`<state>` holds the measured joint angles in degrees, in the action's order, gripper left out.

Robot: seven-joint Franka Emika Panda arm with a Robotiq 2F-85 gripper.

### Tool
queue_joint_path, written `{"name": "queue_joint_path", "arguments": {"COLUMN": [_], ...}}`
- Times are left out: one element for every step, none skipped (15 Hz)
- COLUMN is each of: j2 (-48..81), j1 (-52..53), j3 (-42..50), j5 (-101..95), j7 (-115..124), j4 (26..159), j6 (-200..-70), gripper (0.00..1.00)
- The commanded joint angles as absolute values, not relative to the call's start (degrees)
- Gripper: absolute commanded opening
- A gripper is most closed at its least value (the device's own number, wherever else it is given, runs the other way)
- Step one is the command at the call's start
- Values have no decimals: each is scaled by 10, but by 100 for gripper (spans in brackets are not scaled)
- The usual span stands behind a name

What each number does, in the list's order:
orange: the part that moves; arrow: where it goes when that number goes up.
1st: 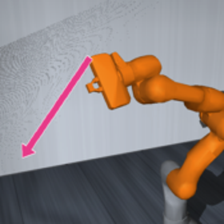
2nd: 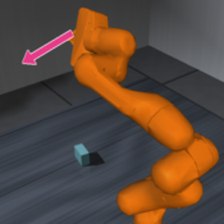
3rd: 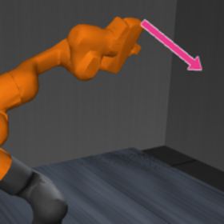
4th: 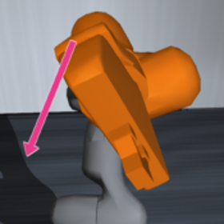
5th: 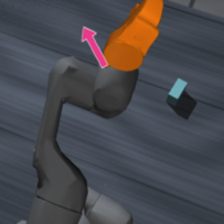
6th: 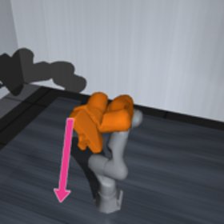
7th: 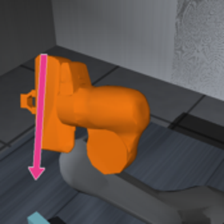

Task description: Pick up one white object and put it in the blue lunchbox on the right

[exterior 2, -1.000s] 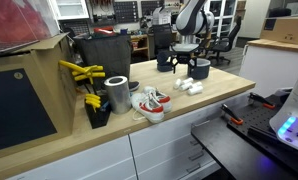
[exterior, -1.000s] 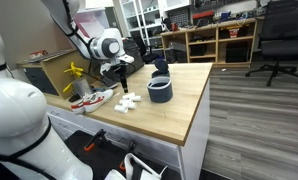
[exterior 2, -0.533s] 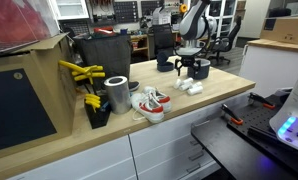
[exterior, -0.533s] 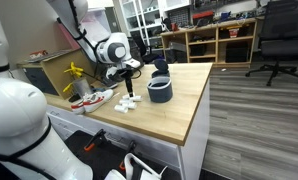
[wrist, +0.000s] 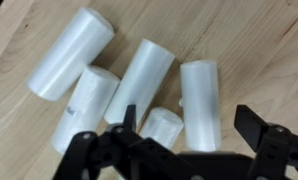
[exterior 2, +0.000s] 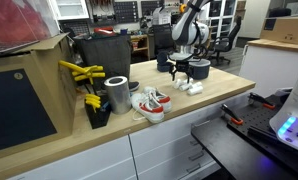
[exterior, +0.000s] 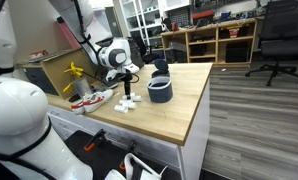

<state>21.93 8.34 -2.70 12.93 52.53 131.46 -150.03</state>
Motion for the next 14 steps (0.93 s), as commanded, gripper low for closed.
{"name": "queue_joint_path", "arguments": {"j2": [251, 260, 266, 273, 280, 287, 293, 298, 302, 301, 300, 299, 296, 294], "j1": [99, 101, 102, 102, 104, 107, 110, 111, 113, 114, 115, 115, 115, 114], "j3": [-25, -24, -24, -23, -22, -19, -17, -17, -16, -17, -18, -18, -19, -20], "j5": [143, 143, 143, 143, 142, 138, 135, 136, 136, 136, 136, 137, 138, 139], "j7": [547, 550, 551, 549, 549, 550, 551, 550, 550, 550, 548, 547, 545, 544], "j4": [1273, 1265, 1259, 1253, 1248, 1244, 1240, 1237, 1234, 1231, 1231, 1230, 1230, 1230], "j6": [-1499, -1498, -1497, -1497, -1497, -1497, -1498, -1497, -1497, -1497, -1497, -1498, -1498, -1497], "gripper": [100, 100, 100, 100, 100, 100, 75, 74, 68, 59, 52, 43, 37, 30]}}
